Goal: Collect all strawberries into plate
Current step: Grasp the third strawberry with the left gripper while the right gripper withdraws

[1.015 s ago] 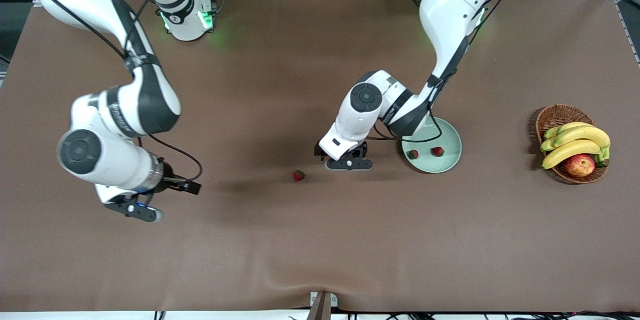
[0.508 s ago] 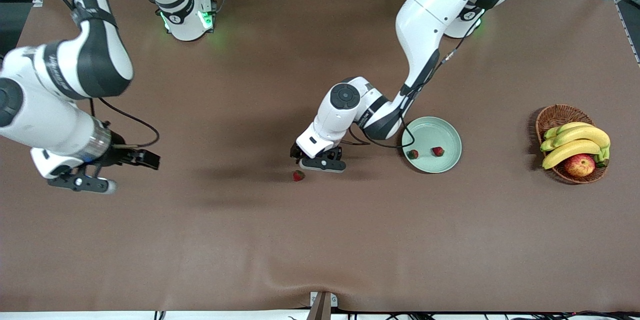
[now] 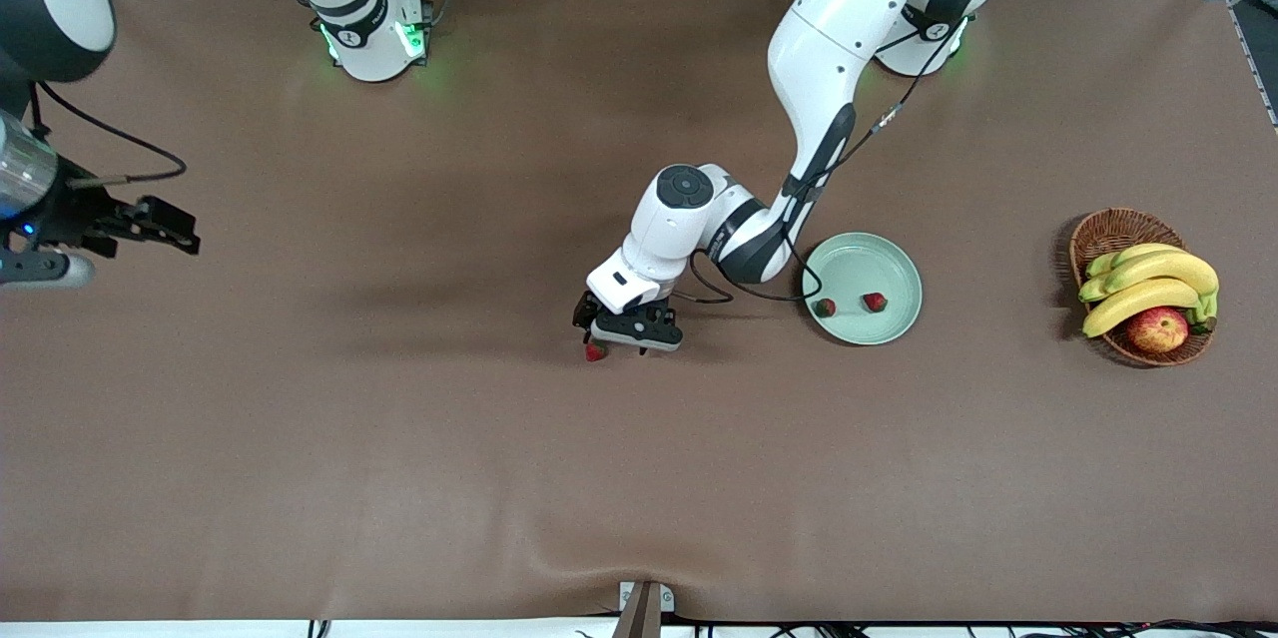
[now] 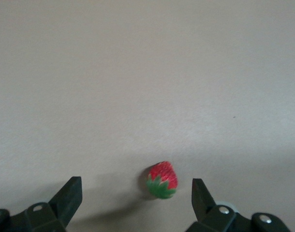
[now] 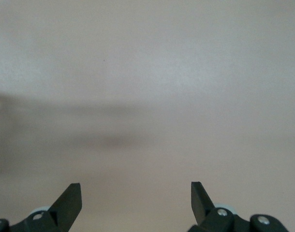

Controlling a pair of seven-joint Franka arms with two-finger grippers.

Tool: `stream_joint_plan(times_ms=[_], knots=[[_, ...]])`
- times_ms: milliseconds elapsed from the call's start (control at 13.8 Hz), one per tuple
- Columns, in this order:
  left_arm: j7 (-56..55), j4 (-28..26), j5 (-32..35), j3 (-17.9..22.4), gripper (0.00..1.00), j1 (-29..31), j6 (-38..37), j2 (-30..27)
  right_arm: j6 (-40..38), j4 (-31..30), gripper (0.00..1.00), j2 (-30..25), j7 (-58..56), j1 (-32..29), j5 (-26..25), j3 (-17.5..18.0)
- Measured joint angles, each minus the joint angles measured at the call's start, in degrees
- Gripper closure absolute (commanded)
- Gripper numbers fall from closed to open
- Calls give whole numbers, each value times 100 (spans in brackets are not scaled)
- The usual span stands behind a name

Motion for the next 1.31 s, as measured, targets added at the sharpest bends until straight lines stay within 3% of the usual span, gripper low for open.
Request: stream_joint_plan(times_ms=[435, 653, 1233, 1305], knots=[[10, 103, 0, 346, 1, -353, 535, 265, -933, 468, 0, -139, -7, 163, 0, -21], [11, 109, 0, 428, 14, -463, 678, 379, -1143, 626, 0, -139, 70, 216, 9, -98], [92, 127, 0, 503, 97, -483, 709, 423, -1208, 722, 0, -214, 459, 293, 214, -228], [92, 131, 0, 503, 100, -486, 709, 425, -1211, 722, 0, -219, 459, 293, 219, -257]])
